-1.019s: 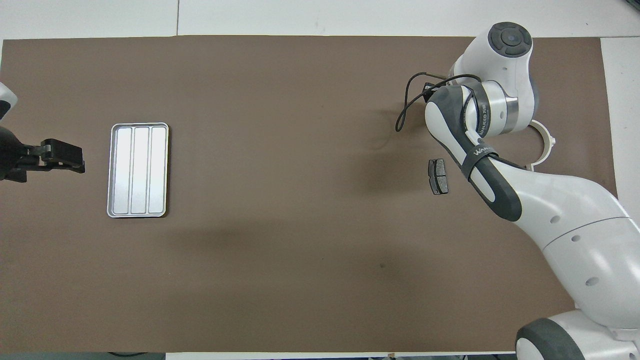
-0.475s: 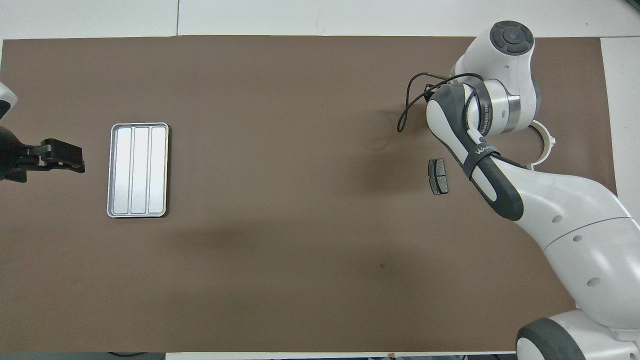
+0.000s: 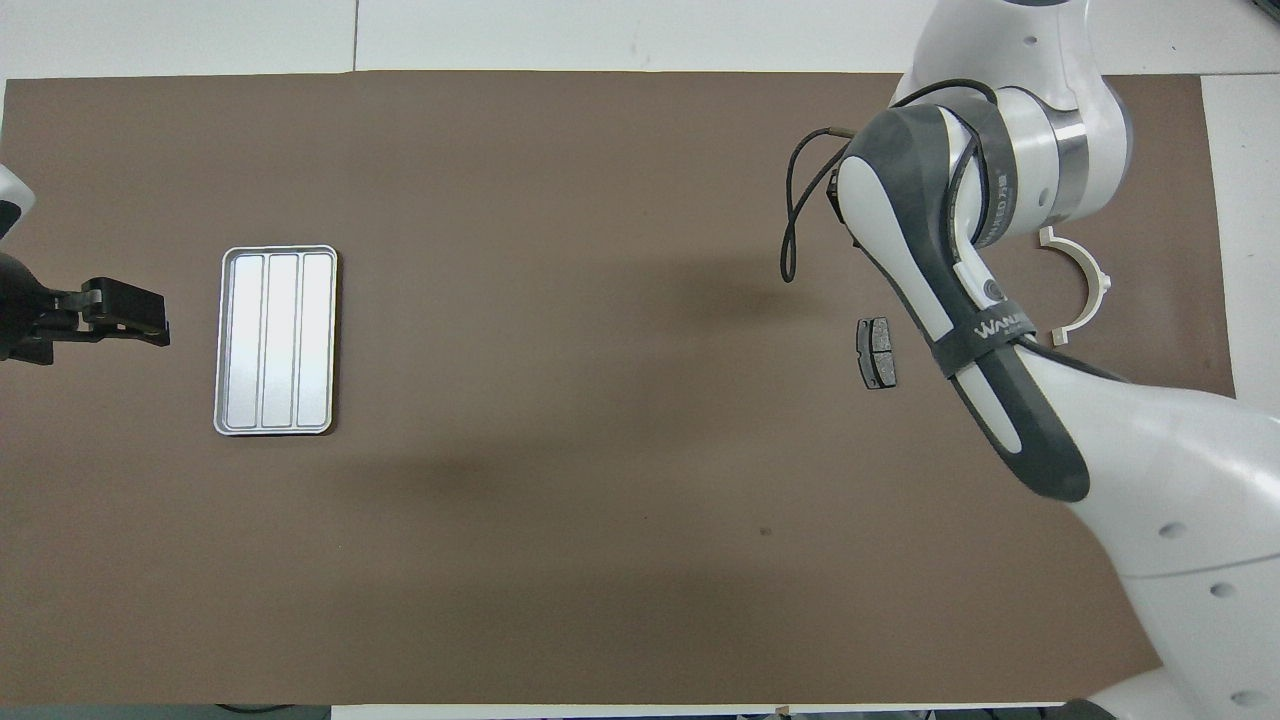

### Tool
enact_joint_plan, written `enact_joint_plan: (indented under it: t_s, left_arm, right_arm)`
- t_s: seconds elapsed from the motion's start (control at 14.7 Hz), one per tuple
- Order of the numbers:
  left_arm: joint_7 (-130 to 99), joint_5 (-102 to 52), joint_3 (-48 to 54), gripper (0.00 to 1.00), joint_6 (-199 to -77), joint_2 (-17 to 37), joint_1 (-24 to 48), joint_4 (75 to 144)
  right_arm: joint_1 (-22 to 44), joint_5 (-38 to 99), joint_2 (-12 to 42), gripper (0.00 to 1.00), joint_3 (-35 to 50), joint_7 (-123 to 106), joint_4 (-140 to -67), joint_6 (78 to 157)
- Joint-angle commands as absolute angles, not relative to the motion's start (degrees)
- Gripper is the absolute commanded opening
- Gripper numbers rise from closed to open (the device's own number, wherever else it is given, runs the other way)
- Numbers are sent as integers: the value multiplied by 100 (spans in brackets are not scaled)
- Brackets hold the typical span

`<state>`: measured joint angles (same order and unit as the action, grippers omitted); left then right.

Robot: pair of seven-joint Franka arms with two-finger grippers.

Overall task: Pick bearing gear from pile to tray
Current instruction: 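Carry the small black part with the right gripper toward the table center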

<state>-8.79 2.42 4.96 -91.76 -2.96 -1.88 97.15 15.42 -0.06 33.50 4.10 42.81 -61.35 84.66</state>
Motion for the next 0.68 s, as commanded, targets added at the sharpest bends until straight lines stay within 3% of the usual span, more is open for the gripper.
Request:
enact_joint_plan:
  t_s: [0.0, 0.27, 0.61]
  left_arm:
    - [-835, 185, 492, 100, -9097, -369, -193, 9738]
    - [-835, 185, 492, 100, -9097, -369, -185, 9738]
    - [-835, 185, 492, 100, -9097, -369, -193, 9738]
  right_arm:
    - [2335, 176, 3322, 0, 413, 5996, -6004, 8594]
    - [3189, 237, 3436, 0, 413, 7591, -6055, 9516]
    - [3858, -95, 4419, 0, 343, 8568, -6038, 10746]
